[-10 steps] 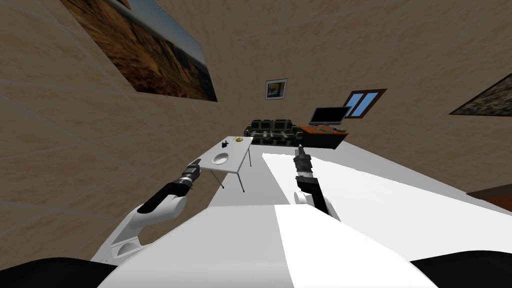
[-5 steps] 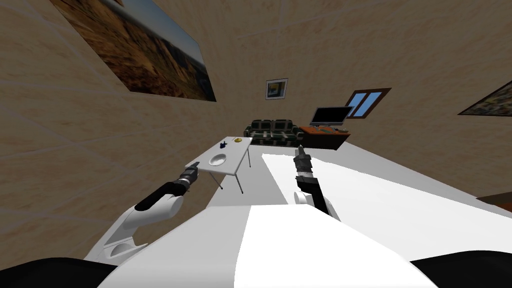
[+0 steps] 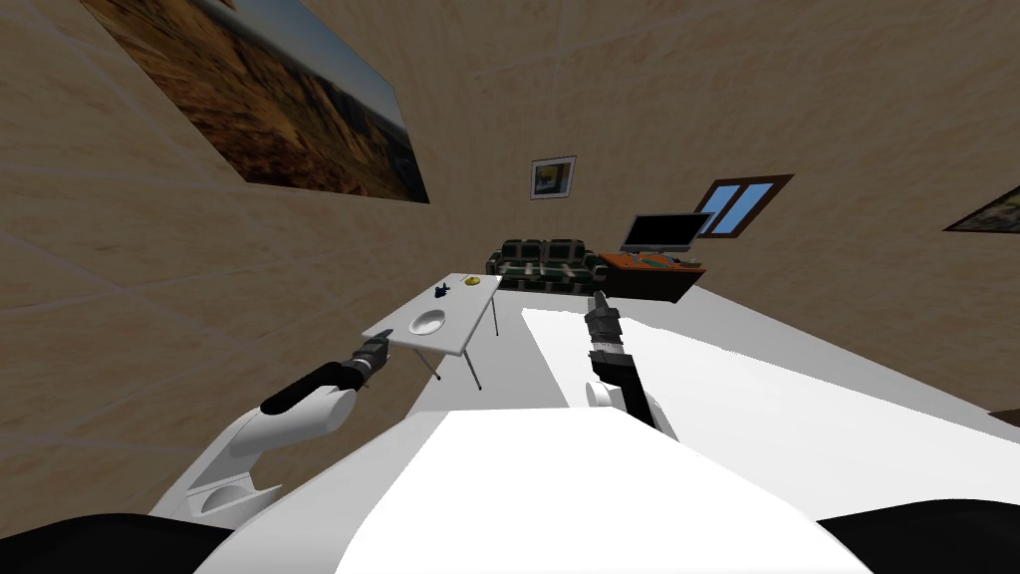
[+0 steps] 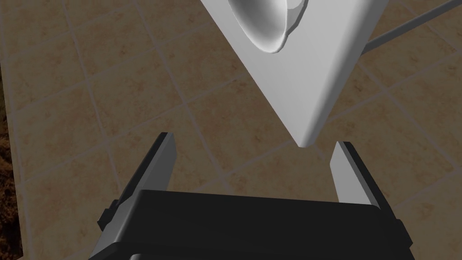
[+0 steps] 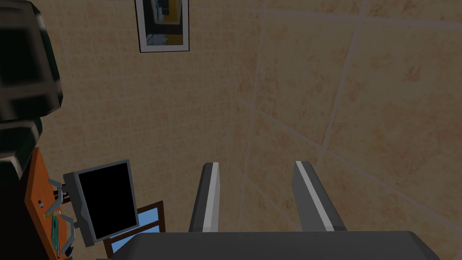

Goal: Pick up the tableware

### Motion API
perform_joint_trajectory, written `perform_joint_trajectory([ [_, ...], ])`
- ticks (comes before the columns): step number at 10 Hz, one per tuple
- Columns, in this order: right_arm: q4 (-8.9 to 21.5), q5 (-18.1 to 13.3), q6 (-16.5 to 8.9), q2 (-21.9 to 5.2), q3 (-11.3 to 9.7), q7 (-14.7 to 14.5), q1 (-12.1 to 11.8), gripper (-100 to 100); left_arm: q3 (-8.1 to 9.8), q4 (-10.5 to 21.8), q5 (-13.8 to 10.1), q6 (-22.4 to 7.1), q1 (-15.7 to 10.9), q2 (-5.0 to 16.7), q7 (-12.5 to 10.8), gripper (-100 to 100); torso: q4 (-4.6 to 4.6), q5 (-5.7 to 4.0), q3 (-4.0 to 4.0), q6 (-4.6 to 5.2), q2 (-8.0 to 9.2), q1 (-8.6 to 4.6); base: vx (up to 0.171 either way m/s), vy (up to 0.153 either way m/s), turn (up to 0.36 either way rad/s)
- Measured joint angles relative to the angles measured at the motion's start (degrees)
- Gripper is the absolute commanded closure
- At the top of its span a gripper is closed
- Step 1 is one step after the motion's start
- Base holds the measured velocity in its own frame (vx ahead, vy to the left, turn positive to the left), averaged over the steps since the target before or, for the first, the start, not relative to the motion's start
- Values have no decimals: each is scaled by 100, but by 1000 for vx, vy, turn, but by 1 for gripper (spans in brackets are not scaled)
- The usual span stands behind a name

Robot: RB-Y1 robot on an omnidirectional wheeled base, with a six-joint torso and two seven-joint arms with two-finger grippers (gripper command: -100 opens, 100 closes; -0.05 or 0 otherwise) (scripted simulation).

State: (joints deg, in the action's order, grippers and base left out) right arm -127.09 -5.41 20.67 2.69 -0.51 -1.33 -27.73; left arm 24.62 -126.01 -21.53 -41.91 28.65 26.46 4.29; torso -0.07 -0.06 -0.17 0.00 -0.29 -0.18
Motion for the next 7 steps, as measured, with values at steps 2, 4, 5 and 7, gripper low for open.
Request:
perform_joint_trajectory([
  [2,0,0,0,0,0,0,0,0,79,59,-114,-287,2,86,-11,-100,0,1,-1,1,-1,4,53,-32,10],
  [4,0,0,0,0,0,0,0,0,139,81,-192,-549,-14,157,-35,-100,3,3,6,-1,9,11,61,-37,43],
  [5,0,0,0,0,0,0,0,0,165,119,-238,-662,-12,189,-40,-100,2,3,4,-1,6,11,81,-50,69],
  [7,0,0,0,0,0,0,0,0,230,170,-337,-933,-21,269,-73,-100,0,2,-1,1,-3,8,101,-53,42],
])
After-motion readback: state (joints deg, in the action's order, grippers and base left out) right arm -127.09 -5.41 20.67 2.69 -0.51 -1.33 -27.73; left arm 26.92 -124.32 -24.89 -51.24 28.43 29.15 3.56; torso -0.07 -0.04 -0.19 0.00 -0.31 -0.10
